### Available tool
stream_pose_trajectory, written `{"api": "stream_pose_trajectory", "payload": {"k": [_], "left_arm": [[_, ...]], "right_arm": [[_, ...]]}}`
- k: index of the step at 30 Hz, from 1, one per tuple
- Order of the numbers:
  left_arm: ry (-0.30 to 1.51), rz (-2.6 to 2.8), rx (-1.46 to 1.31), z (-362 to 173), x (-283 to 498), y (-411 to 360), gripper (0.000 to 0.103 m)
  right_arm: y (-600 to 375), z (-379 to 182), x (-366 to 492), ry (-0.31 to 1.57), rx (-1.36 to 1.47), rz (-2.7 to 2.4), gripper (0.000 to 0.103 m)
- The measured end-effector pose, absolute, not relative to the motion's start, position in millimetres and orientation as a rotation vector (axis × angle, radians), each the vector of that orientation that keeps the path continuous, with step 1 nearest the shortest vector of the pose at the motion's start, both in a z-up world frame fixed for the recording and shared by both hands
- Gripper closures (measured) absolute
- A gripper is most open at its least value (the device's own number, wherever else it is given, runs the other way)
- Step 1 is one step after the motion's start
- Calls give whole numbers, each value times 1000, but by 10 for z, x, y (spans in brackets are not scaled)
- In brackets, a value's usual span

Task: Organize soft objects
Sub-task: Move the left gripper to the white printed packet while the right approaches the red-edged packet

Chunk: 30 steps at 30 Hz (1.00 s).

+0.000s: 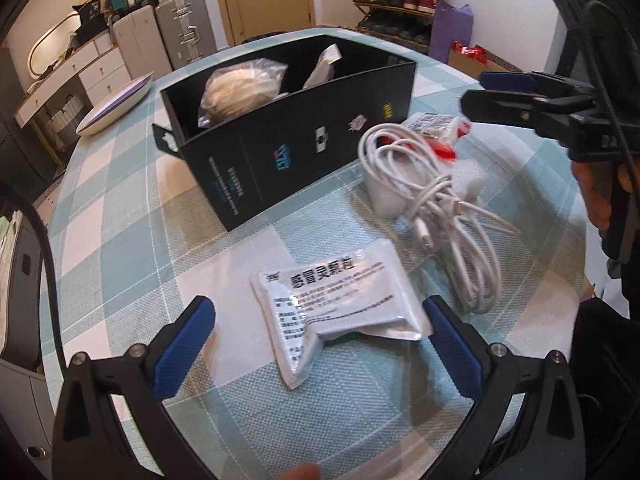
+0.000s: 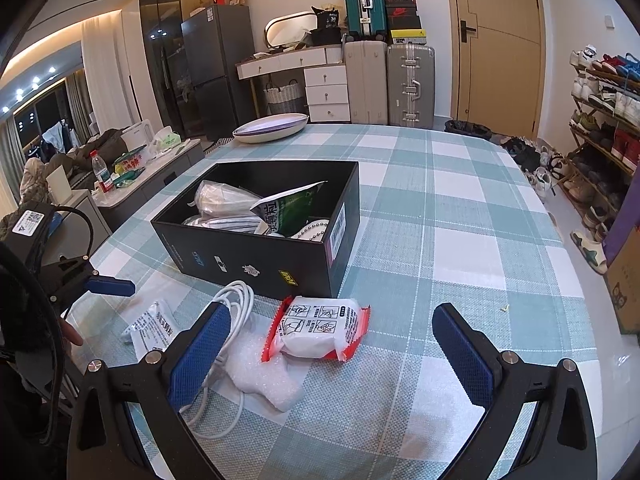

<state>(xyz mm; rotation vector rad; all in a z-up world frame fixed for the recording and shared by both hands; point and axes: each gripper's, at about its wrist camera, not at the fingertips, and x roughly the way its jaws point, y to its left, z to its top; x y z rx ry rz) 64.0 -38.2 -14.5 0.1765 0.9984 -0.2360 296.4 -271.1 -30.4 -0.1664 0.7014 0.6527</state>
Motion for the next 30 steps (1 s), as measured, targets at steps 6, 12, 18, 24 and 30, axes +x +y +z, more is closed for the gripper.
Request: {"api": "stream_pose_trajectory", "payload": {"k": [6,12,18,24,30], "left_arm": [[1012,-206,119,-177,694,-273,0],[1003,-197,85,-163,712,-222,0],[1010,-180,46,-199,762,-160,0],[1015,-174,42,-221,774,-159,0],[1020,-171,35,-236,787,-150,0]], "right_arm": [[-2695,-359,2986,729,-177,644,0],[-2690,-472,3064,789,-172,612,0],[-2643,-538,3078,814,-157,627,1],[-2610,-601,3118,834,-139,612,4],[-2579,-655,3163,856,-135,603,16]]}}
